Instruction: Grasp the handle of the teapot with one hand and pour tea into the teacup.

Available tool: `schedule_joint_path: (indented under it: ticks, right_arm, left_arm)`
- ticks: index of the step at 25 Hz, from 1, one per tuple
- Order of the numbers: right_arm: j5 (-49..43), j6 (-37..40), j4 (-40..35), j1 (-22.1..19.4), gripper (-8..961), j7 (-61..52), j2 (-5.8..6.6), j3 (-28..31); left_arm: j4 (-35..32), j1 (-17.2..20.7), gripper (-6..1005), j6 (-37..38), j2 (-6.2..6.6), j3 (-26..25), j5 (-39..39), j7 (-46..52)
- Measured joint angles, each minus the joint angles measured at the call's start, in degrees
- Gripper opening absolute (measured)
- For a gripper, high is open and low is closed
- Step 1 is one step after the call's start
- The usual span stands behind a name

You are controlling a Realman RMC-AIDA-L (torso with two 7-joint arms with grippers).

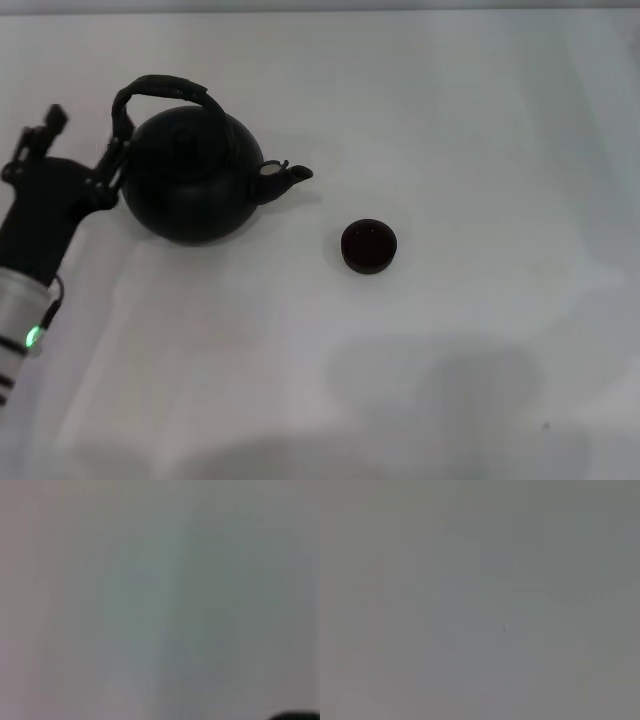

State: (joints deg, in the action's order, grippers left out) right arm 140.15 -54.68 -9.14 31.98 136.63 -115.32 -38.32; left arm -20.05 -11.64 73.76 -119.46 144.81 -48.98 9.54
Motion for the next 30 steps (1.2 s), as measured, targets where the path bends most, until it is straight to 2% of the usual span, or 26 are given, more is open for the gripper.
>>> schedule_joint_path:
  ticks: [6,11,14,19,30]
  right_arm:
    - [-0.5,-1.2,-0.6,-1.7,834,0.6,0.01,-2.2]
    - [-0.9,-6.0,-0.8,-4.2,834,4.4,-0.03,-7.0]
    - [-0.9,-8.0,-0.7,-6.1,834,5.6,-0.12,-10.4]
    - [-0.9,-8.2,0.2,-7.1,834,5.7,-0.34,-11.2]
    - [-0.3,-8.7,2.4,-7.5,834,8.6,-0.42,-10.8]
  left_arm:
    - [0.1,4.1,721,7.2,-0.04,-0.2,-0.6,0.1]
    - [-0.1,5.8,798,10.9,-0.02,-0.6,-7.5,0.8]
    - [2.2,5.0,814,11.3,0.22,-0.6,-16.0,7.5]
    - [5.5,3.3,813,11.0,0.20,-0.7,-22.5,16.0]
    - [8.2,1.3,807,8.8,0.22,-0.5,-23.9,18.2]
